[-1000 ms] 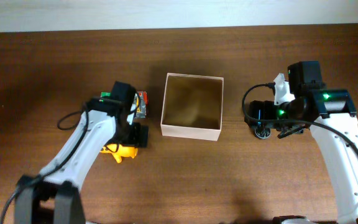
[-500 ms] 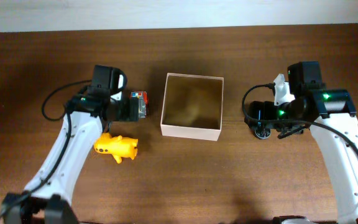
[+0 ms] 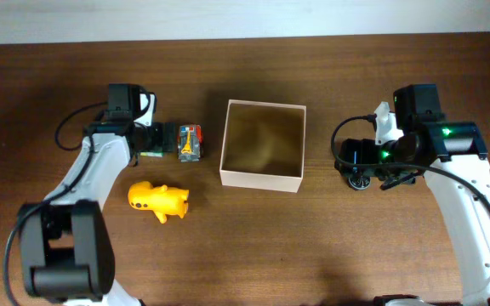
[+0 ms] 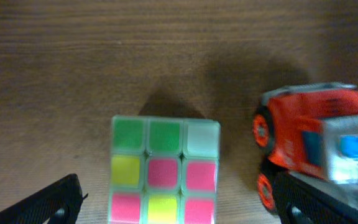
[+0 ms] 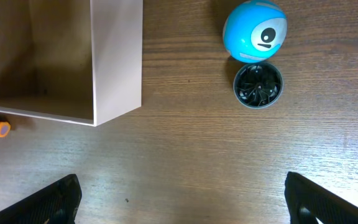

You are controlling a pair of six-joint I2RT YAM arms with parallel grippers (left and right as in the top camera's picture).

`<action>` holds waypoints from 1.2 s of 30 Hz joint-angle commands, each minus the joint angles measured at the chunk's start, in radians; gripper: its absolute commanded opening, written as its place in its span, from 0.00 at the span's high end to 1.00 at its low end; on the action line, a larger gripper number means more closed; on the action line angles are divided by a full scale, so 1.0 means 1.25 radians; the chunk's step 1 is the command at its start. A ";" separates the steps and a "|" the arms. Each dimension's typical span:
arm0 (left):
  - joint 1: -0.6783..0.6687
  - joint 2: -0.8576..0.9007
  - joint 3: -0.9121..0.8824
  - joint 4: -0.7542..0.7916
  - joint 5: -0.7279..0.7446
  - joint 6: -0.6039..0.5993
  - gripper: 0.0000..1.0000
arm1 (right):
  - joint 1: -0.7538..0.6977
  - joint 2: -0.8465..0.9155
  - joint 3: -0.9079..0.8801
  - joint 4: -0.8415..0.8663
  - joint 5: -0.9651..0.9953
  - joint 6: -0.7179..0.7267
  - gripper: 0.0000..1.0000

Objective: Pack container

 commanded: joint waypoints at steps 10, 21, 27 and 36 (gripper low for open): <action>0.002 0.059 0.005 0.085 0.012 0.038 0.11 | -0.006 0.002 0.006 -0.006 0.007 -0.003 0.02; 0.001 0.079 0.005 0.072 0.012 0.044 0.22 | -0.006 0.004 0.006 -0.010 0.019 -0.003 0.01; 0.002 0.079 0.005 0.067 0.011 0.044 0.41 | -0.006 0.004 0.006 -0.021 0.024 -0.003 0.01; -0.003 0.004 0.067 -0.061 0.011 0.040 0.57 | -0.006 0.004 0.006 -0.030 0.025 -0.003 0.01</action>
